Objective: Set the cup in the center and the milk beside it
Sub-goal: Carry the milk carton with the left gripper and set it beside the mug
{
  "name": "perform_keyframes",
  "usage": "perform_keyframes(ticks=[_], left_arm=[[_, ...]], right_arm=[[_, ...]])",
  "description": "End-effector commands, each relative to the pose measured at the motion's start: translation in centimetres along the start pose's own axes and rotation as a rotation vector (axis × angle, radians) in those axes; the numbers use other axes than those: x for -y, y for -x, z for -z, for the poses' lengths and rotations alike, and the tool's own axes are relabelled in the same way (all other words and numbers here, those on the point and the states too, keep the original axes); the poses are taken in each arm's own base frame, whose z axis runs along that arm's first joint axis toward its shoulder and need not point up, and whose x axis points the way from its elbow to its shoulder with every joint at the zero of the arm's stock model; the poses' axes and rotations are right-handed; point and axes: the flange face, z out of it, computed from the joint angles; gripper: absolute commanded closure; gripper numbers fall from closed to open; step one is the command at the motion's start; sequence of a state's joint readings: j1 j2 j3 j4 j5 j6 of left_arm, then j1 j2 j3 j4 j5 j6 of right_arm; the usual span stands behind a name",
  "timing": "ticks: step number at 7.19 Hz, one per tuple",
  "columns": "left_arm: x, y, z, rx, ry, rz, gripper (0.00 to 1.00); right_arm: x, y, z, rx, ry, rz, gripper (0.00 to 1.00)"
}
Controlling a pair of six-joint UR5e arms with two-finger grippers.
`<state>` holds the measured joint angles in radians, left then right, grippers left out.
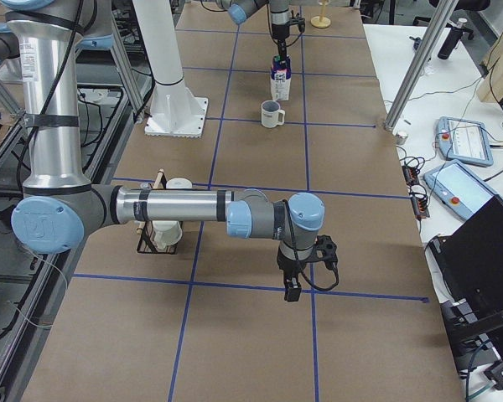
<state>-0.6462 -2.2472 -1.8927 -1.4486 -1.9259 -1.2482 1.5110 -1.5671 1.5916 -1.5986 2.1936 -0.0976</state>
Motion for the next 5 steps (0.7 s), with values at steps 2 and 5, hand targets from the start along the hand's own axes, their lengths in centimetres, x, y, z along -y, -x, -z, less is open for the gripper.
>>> perform_keyframes(ticks=[2, 5], left_arm=[[-2.1, -2.26, -1.79, 0.013, 0.013, -0.023, 1.0], [-2.62, -2.9, -2.11, 0.012, 0.019, -0.03, 1.0]], right_arm=[[-0.09, -0.17, -0.24, 0.0, 0.005, -0.004, 0.0], [-0.04, -0.22, -0.3, 0.001, 0.006, -0.005, 0.0]])
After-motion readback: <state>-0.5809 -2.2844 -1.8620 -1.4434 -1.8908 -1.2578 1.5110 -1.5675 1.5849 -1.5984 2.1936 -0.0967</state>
